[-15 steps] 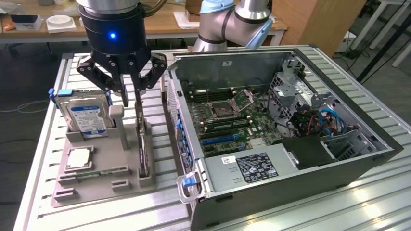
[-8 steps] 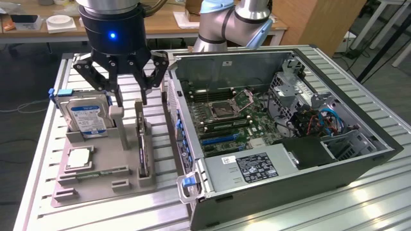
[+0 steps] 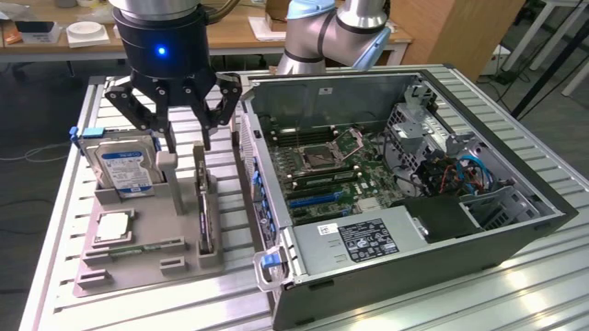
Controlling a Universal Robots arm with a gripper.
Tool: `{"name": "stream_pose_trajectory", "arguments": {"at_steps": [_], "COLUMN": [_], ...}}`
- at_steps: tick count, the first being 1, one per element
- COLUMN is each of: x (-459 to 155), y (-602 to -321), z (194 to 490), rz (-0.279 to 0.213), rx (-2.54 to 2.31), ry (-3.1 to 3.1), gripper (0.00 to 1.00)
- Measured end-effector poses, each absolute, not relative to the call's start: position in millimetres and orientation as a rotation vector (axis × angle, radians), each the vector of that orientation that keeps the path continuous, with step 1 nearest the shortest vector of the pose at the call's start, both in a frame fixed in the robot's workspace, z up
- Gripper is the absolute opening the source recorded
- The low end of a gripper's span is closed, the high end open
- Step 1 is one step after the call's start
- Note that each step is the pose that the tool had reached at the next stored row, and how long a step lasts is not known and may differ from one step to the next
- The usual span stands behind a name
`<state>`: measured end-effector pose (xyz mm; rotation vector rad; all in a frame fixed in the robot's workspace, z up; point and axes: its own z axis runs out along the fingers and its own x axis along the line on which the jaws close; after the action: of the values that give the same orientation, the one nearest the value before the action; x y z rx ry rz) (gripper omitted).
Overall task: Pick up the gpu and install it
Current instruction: 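Pick up the gpu and move the gpu toward the slot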
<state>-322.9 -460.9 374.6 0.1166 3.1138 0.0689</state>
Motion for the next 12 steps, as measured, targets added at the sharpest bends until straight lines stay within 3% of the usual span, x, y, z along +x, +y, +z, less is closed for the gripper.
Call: {"name": "stream_pose_trajectory", "arguments": {"at_steps": [12], "x": [-320.8], "y": [-461.2], "z": [370.6], "rz": [0.069], "rx": [0.117], "ry": [3.117], "gripper": [0.49]}}
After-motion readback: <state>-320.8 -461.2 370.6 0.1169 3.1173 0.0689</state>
